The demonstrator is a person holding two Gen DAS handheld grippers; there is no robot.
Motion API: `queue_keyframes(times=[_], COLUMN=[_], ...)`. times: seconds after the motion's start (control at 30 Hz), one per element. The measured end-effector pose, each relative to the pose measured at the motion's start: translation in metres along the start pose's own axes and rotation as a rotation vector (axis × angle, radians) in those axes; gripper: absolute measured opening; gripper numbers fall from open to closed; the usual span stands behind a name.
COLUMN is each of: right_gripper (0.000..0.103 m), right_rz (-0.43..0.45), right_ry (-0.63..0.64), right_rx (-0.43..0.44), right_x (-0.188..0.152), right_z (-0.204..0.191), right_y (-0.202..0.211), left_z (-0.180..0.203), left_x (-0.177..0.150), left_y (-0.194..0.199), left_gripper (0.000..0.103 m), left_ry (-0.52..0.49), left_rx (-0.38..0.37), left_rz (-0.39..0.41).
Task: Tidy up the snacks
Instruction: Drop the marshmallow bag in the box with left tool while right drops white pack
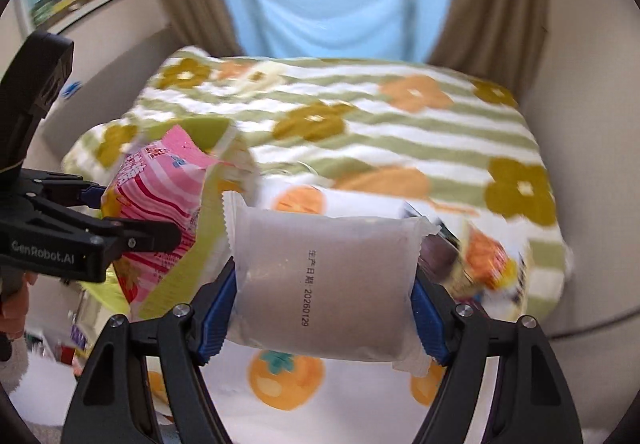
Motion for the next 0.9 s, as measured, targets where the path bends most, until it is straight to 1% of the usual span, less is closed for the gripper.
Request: queue_keyframes(times=[0.07, 0.23, 0.33, 0.43, 0.5, 0.63, 0.73, 0.77, 0.8, 0.83, 0.9], right_gripper=[0.073, 0.073, 0.073, 0.073, 0.073, 0.073, 0.073, 0.073, 0.073, 0.073, 0.073], right_rz=[0.02, 0.053, 0.065, 0.059, 0.051, 0.026, 0.009, 0.006, 0.001, -0.006, -0.018], right_ry=[0.039, 0.076, 0.086, 0.058, 0.045, 0.015, -0.011, -0.018, -0.026, -0.037, -0.058], right_rx=[0.034, 0.113, 0.138, 0.16, 0.163, 0.148, 0.12, 0.111, 0.1, 0.09, 0.082], right_x=[0.013, 0.041, 0.056, 0.065, 0.068, 0.072, 0.074, 0.074, 0.073, 0.072, 0.071], right_z=[-0.018, -0.058, -0.089, -0.116, -0.13, -0.159, -0.175, -0.178, -0.182, -0.185, -0.188], right_y=[0.002, 0.001, -0.007, -0.016, -0.022, -0.036, -0.043, -0.044, -0.046, -0.048, -0.052], left_z=[-0.026, -0.095, -0.132, -0.165, -0.181, -0.207, -0.22, -0.221, -0.223, -0.221, -0.222], left_x=[-0.001, -0.005, -0.008, -0.01, -0.01, -0.007, -0.001, 0.0, 0.001, 0.001, 0.0], left_y=[0.012, 0.033, 0.036, 0.033, 0.027, 0.008, -0.004, -0.007, -0.011, -0.013, -0.015], left_gripper=[0.072, 0.072, 0.072, 0.072, 0.072, 0.072, 0.072, 0.075, 0.08, 0.09, 0.103], left_ry=[0.047, 0.14, 0.169, 0.177, 0.17, 0.162, 0.15, 0.14, 0.123, 0.108, 0.08], left_rx=[0.009, 0.041, 0.056, 0.077, 0.096, 0.095, 0.087, 0.082, 0.066, 0.056, 0.057], left_rz=[0.027, 0.074, 0.078, 0.079, 0.078, 0.052, 0.051, 0.05, 0.046, 0.044, 0.055])
Point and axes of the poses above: each gripper's, at about its wrist camera, not at the fingertips, and y roughly against the way its jaws point, z to its right, x to its top, the point moved 4 cm from there along -y, roughly the way its jaws point, and after that the axes turned 12 degrees about y, right-handed, at the moved point
